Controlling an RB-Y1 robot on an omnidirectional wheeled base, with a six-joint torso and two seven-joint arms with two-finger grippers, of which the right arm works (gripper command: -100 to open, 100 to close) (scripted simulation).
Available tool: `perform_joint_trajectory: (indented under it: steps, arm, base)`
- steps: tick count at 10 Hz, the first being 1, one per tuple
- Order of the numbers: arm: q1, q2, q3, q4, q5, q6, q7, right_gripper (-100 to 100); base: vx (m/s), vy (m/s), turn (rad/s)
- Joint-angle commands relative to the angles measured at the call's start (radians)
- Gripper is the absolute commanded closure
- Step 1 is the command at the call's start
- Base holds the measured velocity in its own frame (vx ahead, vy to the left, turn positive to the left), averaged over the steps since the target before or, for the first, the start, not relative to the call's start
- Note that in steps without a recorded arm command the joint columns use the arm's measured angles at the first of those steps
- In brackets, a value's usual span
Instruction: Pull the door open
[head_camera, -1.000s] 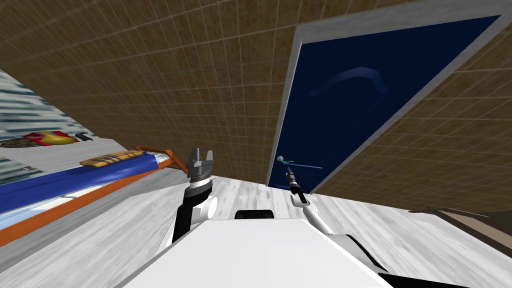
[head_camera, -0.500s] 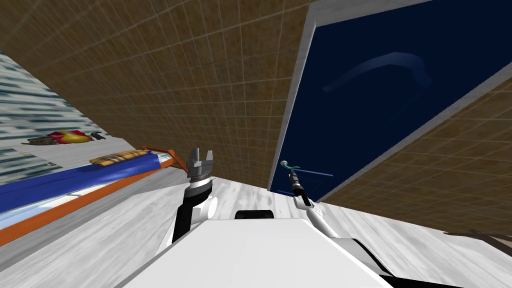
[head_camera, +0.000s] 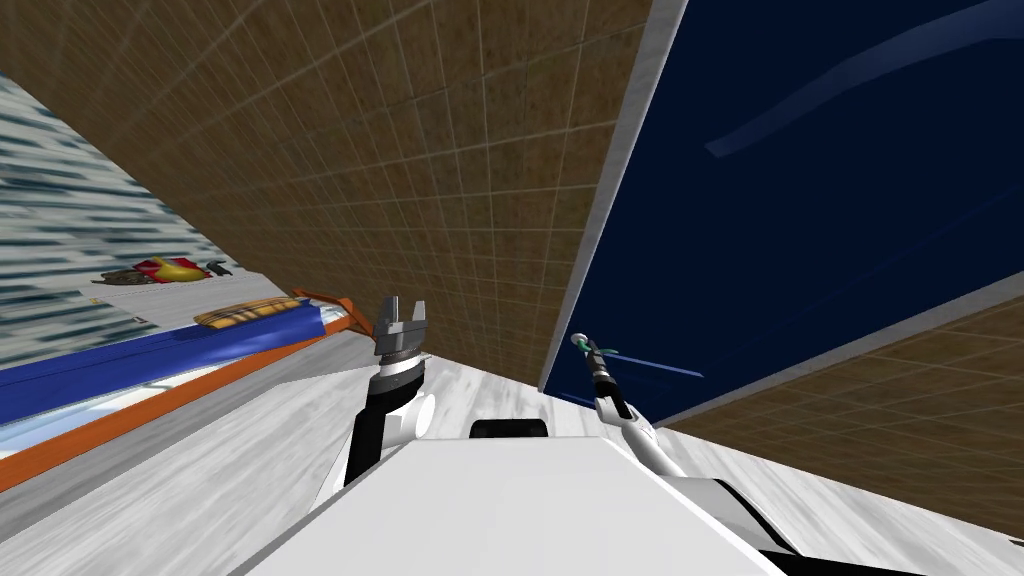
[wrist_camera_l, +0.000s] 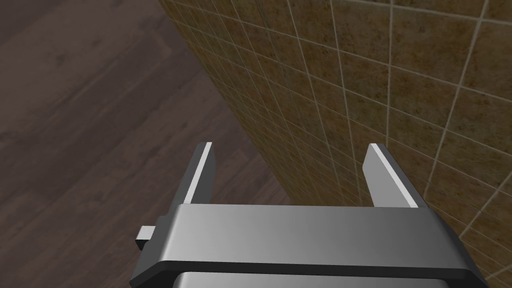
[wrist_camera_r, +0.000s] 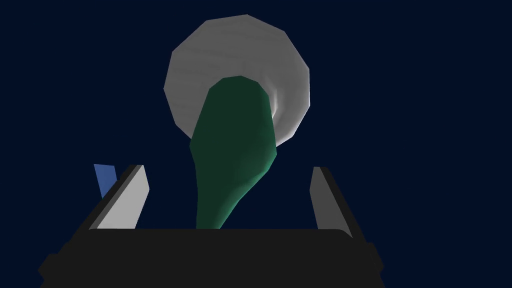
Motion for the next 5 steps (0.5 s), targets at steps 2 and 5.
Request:
perform_joint_trajectory:
  steps: [2,5]
  arm:
    - [0.002,0.001,0.000,-0.006,0.000,0.007,0.003,100]
    - [0.002,0.001,0.000,-0.006,0.000,0.007,0.003,100]
  base:
    - [-0.024,0.005,-0.007]
    - [-0.016,0.001,0.002]
